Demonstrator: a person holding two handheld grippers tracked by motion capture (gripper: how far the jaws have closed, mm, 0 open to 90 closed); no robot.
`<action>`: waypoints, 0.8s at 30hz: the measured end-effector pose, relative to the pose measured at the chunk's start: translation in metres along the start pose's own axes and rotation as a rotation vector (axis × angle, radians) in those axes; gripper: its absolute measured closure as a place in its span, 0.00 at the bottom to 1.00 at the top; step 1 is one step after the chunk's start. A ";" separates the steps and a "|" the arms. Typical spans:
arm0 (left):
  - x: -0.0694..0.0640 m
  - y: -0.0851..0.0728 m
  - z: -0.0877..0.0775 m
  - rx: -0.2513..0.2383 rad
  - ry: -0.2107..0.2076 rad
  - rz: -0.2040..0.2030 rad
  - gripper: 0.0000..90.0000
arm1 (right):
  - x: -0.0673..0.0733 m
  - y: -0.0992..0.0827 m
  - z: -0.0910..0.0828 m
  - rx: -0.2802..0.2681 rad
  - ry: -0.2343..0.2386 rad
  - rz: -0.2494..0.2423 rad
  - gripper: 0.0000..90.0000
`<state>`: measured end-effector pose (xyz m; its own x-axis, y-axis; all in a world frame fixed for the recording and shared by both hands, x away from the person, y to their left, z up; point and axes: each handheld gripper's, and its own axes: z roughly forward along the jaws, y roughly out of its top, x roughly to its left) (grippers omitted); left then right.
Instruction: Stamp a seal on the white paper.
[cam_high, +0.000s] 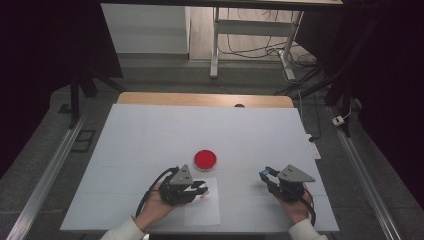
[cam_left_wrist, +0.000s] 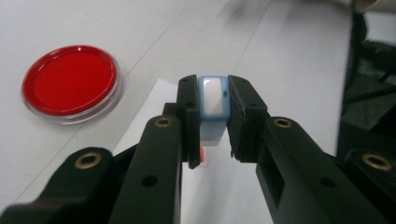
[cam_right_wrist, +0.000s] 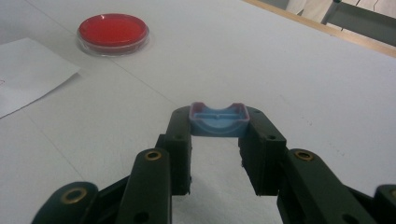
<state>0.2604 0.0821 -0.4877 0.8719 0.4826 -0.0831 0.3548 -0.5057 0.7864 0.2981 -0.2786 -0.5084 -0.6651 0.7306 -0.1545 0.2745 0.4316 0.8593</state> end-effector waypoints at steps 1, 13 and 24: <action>0.000 0.000 -0.001 -0.006 -0.001 -0.006 0.84 | 0.000 0.000 0.000 0.000 -0.001 0.000 0.72; 0.014 0.003 -0.015 -0.081 0.014 -0.099 0.83 | 0.001 0.000 0.002 0.002 0.001 -0.003 0.72; 0.023 0.008 -0.021 -0.125 0.002 -0.163 0.83 | 0.001 0.000 0.003 0.002 0.006 -0.001 0.72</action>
<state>0.2768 0.1042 -0.4701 0.8059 0.5519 -0.2143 0.4462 -0.3283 0.8325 0.2998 -0.2764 -0.5098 -0.6696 0.7270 -0.1522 0.2755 0.4333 0.8581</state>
